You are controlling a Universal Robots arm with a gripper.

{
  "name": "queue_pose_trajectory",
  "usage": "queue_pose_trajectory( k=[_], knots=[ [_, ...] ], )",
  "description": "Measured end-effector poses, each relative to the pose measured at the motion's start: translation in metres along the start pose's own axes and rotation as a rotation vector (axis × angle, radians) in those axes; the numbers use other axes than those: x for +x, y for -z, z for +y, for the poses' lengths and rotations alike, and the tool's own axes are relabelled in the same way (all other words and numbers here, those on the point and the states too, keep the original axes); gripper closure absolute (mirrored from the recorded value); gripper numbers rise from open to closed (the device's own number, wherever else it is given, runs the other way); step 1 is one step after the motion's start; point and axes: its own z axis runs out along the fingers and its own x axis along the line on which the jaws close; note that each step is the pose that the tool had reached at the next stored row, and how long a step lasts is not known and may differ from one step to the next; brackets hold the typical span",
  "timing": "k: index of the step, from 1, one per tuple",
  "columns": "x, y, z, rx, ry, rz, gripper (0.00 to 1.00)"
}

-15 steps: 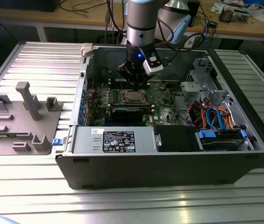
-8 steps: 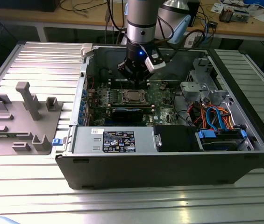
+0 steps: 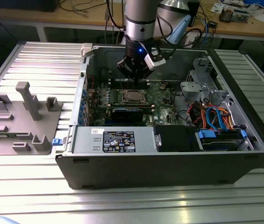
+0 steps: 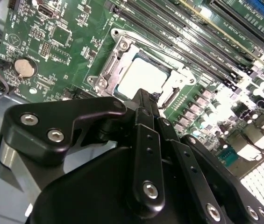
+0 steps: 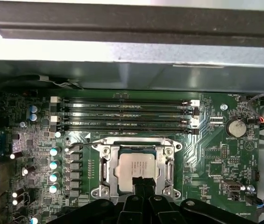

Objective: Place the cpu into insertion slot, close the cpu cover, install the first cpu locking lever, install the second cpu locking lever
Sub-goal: 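Install the first cpu locking lever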

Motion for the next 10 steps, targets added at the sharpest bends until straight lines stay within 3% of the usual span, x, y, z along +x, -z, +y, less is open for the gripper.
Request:
queue_pose_trajectory(
  k=[5, 10],
  knots=[
    [0.0040, 0.0028, 0.0001, -0.0005, 0.014, -0.0002, 0.89],
    [0.0126, 0.0029, 0.0004, -0.0018, 0.011, -0.0003, 0.89]
  ],
)
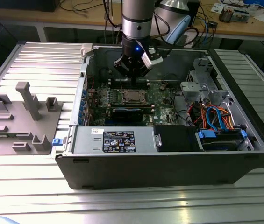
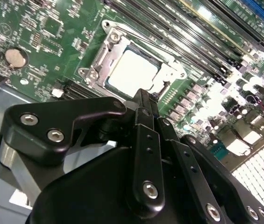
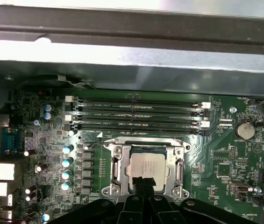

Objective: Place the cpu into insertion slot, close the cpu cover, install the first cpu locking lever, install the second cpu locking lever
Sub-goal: 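Install the first cpu locking lever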

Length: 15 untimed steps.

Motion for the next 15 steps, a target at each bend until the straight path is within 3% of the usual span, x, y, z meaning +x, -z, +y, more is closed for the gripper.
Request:
queue_pose_trajectory(
  k=[2, 11, 15],
  knots=[
    [0.0029, 0.0001, 0.0000, 0.0004, -0.025, 0.0004, 0.89],
    [0.0366, 0.0010, 0.0014, -0.0042, -0.026, 0.0003, 0.89],
    [0.0440, 0.0012, 0.0017, -0.0047, -0.026, 0.0002, 0.89]
  ],
)
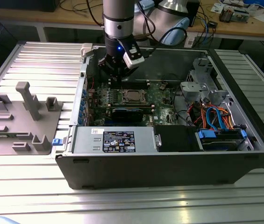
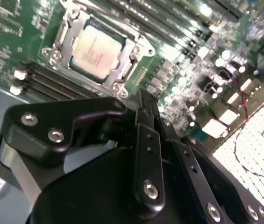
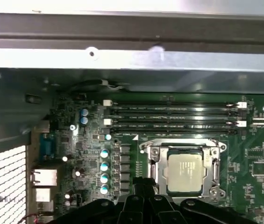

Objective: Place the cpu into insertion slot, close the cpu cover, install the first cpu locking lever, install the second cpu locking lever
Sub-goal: 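Install the first cpu locking lever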

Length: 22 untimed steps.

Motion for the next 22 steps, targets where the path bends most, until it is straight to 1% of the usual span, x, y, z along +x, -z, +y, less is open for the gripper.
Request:
queue_pose_trajectory(
  k=[2, 3, 4, 5, 12, 15, 17, 20, 22],
  knots=[
    [0.0058, 0.0002, 0.0001, -0.0001, 0.002, 0.0000, 0.89],
    [0.0083, 0.0003, 0.0038, -0.0001, 0.003, 0.0000, 0.89],
    [0.0098, 0.0006, 0.0161, -0.0003, 0.009, -0.0001, 0.89],
    [0.0104, 0.0050, 0.0209, -0.0003, 0.016, -0.0020, 0.89],
    [0.0056, 0.0048, 0.0226, -0.0004, 0.016, -0.0024, 0.89],
    [0.0052, 0.0048, 0.0226, -0.0004, 0.018, -0.0025, 0.89],
    [0.0058, 0.0048, 0.0227, -0.0005, 0.020, -0.0027, 0.89],
    [0.0118, 0.0050, 0.0227, -0.0004, 0.021, -0.0064, 0.89],
    [0.0128, 0.0050, 0.0231, -0.0005, 0.024, -0.0076, 0.89]
  ],
)
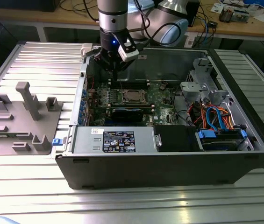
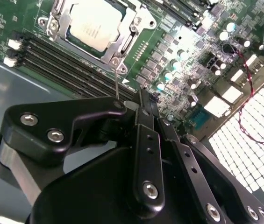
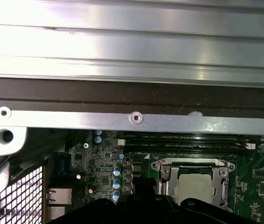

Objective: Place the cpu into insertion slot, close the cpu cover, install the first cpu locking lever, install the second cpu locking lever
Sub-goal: 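Install the first cpu locking lever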

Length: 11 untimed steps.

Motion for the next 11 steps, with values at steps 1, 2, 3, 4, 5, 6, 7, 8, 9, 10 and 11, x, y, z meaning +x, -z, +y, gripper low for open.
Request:
queue_pose_trajectory(
  k=[1, 2, 3, 4, 5, 6, 7, 8, 9, 10, 11],
  knots=[
    [0.0000, 0.0000, 0.0005, -0.0001, 0.001, -0.0005, 0.89],
    [0.0000, 0.0000, 0.0018, -0.0001, 0.003, -0.0010, 0.89],
    [-0.0001, 0.0001, 0.0025, 0.0000, 0.003, -0.0010, 0.89],
    [-0.0006, 0.0001, 0.0027, 0.0000, 0.004, -0.0010, 0.89],
    [-0.0014, 0.0000, 0.0028, 0.0000, 0.004, -0.0010, 0.89],
    [-0.0024, 0.0000, 0.0028, 0.0000, 0.004, -0.0011, 0.89],
    [-0.0035, -0.0001, 0.0028, 0.0000, 0.004, -0.0011, 0.89],
    [-0.0048, -0.0001, 0.0028, 0.0000, 0.004, -0.0011, 0.89],
    [-0.0074, -0.0002, 0.0029, 0.0000, 0.004, -0.0011, 0.89],
    [-0.0119, -0.0004, 0.0029, 0.0000, 0.004, -0.0011, 0.89],
    [-0.0148, -0.0005, 0.0029, 0.0000, 0.003, -0.0011, 0.89]
  ],
)
